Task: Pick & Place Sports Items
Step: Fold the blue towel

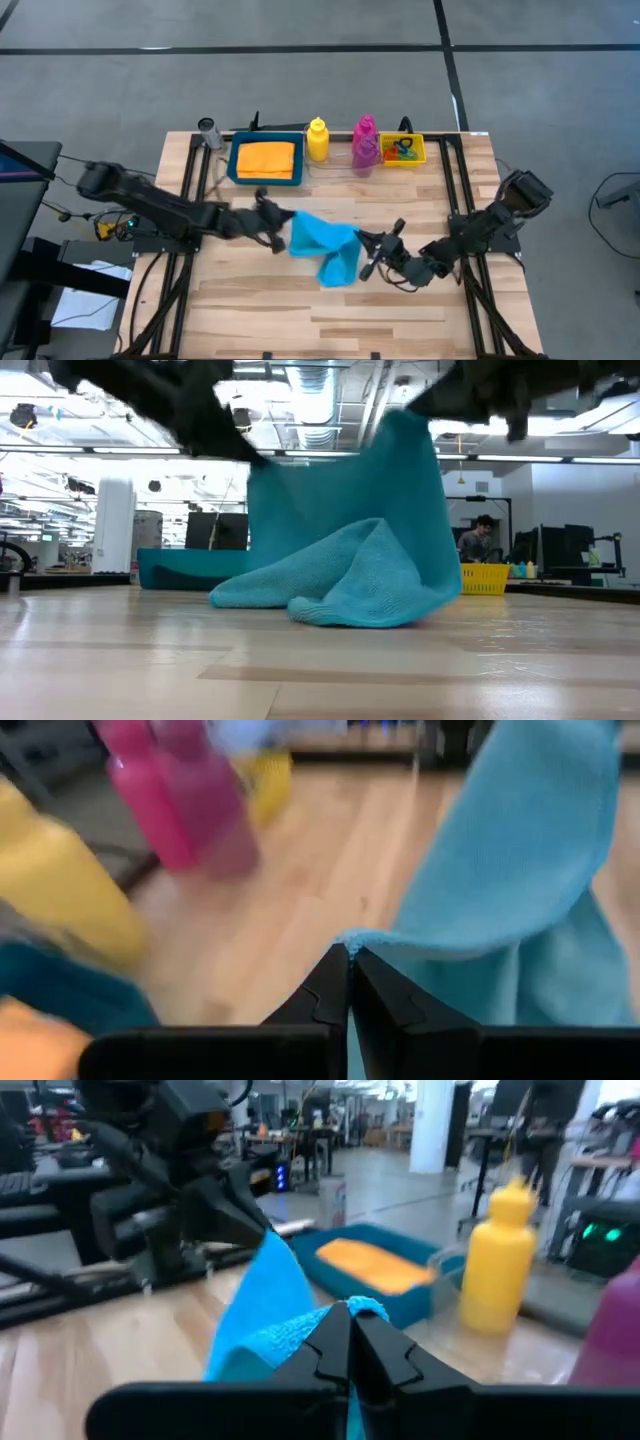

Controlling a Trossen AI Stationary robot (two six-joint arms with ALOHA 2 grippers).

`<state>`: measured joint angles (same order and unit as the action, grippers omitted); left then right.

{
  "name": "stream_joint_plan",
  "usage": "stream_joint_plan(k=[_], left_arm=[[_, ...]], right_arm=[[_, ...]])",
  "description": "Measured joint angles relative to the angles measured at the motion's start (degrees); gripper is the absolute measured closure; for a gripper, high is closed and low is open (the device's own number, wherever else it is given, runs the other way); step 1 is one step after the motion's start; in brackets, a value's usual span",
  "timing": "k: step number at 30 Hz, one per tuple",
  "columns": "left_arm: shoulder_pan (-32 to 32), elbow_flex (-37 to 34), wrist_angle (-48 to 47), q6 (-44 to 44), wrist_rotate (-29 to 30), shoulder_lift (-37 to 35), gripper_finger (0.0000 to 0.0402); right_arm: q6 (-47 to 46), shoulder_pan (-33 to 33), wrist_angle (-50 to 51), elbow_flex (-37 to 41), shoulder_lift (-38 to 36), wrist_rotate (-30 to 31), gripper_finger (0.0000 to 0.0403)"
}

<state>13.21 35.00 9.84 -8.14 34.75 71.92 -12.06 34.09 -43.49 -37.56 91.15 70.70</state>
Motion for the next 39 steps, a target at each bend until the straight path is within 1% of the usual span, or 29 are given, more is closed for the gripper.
stream_joint_plan(k=[3,6,8,12,15,19,23,29,34,39], left_arm=[[0.00,0.00,-2.60,2.15,2.49,-8.72,0.0400],[0.00,0.00,-2.61,6.50,4.85,-16.34,0.0400],[-0.02,0.02,-2.43,9.38,5.36,-20.72,0.0400],[-0.09,0.02,-4.35,12.59,5.52,-27.32,0.0401],[-0.07,0.01,-6.22,15.02,5.31,-30.39,0.0401],[-0.07,0.02,-6.37,19.36,6.35,-31.70,0.0401],[-0.07,1.04,-6.55,25.07,9.35,-31.59,0.0401],[-0.09,6.34,-6.56,33.38,12.52,-31.24,0.0401],[-0.09,10.24,-7.78,34.90,12.63,-31.21,0.0401],[-0.09,10.14,-11.39,33.05,13.36,-30.55,0.0401]], right_arm=[[6.98,0.04,-0.03,-1.53,-4.39,3.30,0.0403],[16.27,-0.23,-0.05,-4.25,-8.94,7.02,0.0403],[22.64,-0.62,-0.09,-6.36,-11.59,8.16,0.0403],[33.06,-0.62,-0.04,-9.93,-15.18,9.55,0.0403],[37.38,-0.64,-0.02,-11.23,-16.05,9.51,0.0403],[40.68,-1.15,0.13,-11.52,-16.09,9.46,0.0403],[41.09,-2.90,1.60,-11.52,-16.08,9.44,0.0403],[43.94,-7.06,2.14,-11.52,-16.08,9.27,0.0403],[45.72,-9.84,2.44,-11.58,-16.08,8.81,0.0403],[45.81,-10.28,4.25,-11.56,-16.08,9.41,0.0403]])
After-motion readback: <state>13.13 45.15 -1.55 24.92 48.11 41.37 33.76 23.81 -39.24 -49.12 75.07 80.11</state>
